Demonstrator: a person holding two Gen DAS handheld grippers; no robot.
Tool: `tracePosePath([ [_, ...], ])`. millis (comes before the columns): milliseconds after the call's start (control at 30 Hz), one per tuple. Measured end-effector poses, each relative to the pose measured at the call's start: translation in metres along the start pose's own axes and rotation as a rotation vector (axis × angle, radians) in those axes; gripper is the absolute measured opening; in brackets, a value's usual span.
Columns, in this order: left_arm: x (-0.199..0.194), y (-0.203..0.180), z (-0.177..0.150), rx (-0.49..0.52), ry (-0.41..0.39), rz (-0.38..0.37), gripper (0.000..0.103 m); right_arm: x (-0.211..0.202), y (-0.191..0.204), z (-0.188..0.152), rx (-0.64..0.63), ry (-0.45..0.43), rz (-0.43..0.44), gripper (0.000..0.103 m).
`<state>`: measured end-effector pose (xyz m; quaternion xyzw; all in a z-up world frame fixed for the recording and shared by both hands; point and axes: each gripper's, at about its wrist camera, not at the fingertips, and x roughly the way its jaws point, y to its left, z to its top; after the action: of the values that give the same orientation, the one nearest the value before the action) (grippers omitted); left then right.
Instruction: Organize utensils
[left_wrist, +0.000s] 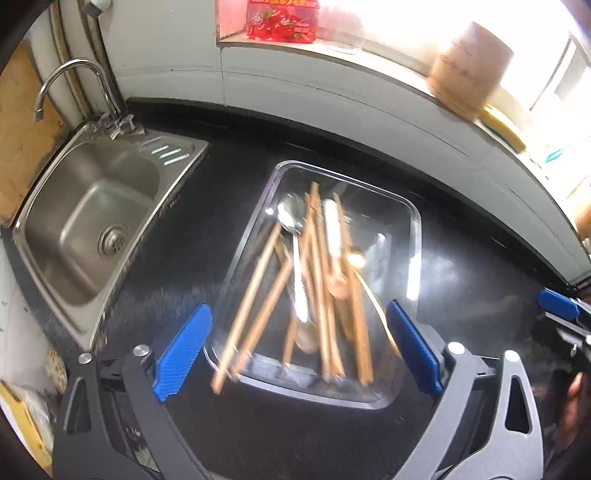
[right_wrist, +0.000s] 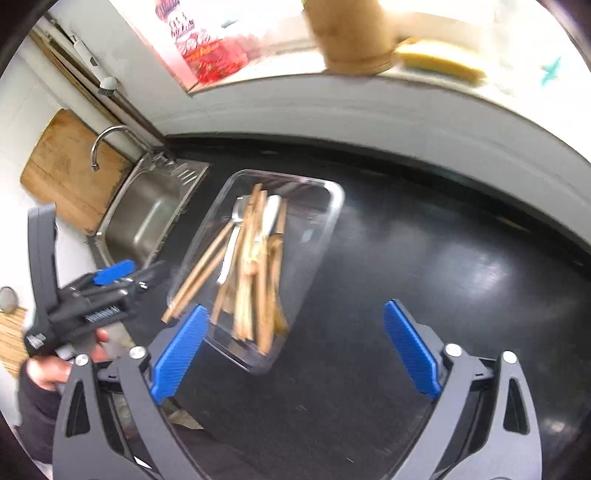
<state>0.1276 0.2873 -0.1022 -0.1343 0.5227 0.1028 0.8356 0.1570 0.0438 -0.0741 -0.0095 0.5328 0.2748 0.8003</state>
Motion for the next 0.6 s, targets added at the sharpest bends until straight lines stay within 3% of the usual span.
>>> tracePosePath([
  [100, -0.022, -0.033, -0.014, 0.059, -0.027, -0.053, 0.097, -0.04, -0.016, -0.033, 0.017, -0.085, -0.099, 0.096],
  [200, -0.038, -0.069, -0.027, 0.11, -0.052, -0.116, 0.097, -0.066, -0.041, -0.06, 0.084, -0.079, -0.17, 0.096],
  [267, -0.046, -0.096, -0.036, 0.144, -0.06, -0.152, 0.097, -0.088, -0.062, -0.084, 0.15, -0.092, -0.277, 0.096],
  [367, -0.047, -0.14, -0.052, 0.208, -0.016, -0.193, 0.097, -0.117, -0.086, -0.115, 0.212, -0.133, -0.405, 0.096],
  [600, -0.056, -0.221, -0.1, 0.341, -0.03, -0.195, 0.097, -0.157, -0.126, -0.176, 0.283, -0.143, -0.496, 0.096],
])
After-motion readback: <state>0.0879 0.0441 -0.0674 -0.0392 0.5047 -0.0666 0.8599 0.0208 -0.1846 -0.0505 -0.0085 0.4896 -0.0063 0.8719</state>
